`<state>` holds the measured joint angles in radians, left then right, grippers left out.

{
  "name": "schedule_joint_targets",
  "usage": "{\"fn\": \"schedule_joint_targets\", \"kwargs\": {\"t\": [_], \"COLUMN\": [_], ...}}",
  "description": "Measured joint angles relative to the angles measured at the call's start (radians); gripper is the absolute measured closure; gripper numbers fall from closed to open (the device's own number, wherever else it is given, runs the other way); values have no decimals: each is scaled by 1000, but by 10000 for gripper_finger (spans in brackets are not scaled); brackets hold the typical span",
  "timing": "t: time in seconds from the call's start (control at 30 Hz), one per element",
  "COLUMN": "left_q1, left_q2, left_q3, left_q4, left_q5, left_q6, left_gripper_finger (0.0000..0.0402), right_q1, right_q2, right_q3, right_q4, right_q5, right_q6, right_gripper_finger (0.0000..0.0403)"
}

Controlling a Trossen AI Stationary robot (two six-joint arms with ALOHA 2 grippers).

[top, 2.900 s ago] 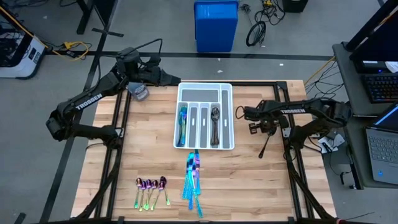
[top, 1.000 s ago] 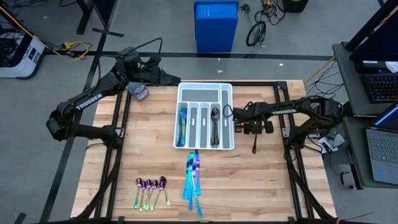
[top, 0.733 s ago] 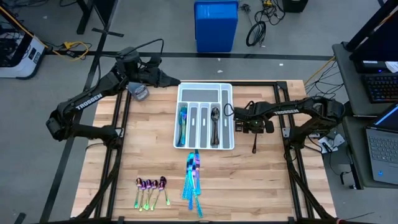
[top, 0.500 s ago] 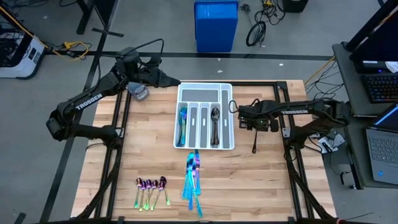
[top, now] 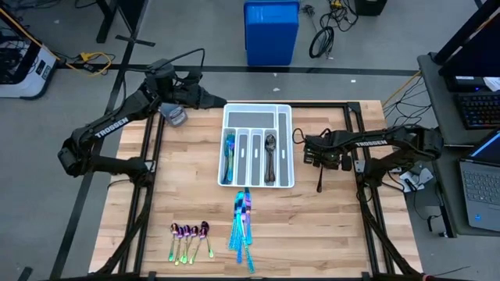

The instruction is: Sort silverware

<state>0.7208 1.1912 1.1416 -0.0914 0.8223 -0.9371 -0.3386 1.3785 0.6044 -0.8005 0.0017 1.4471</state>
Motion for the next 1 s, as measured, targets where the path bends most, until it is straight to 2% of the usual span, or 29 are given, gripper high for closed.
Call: {"fn": "schedule_joint_targets", "kwargs": {"t": [0.1,0.3,0.47,0.63,0.73,0.83,1.0], "left_q1": [0,0,0,0,0,0,0], "left_q2": [0,0,0,0,0,0,0], "left_q3": [0,0,0,0,0,0,0], "left_q4": [0,0,0,0,0,0,-9], "left_q5": [-3,-19,-29,-29,-29,-28,-28], "left_q6": [0,4,3,1,1,2,0], "left_gripper_finger": [123,123,123,123,123,123,123], "right_q1": [1,8,8,14,21,22,15], "right_q2": [0,0,-3,-66,-90,-91,-47], "right_q3": [-4,-6,15,125,208,280,342], "right_q4": [-1,-10,-29,-65,-43,18,227], "right_q5": [11,23,9,5,40,91,130], "right_q6": [-1,-14,-25,-45,-45,-52,-93], "right_gripper_finger": [302,392,397,400,401,402,402]}}
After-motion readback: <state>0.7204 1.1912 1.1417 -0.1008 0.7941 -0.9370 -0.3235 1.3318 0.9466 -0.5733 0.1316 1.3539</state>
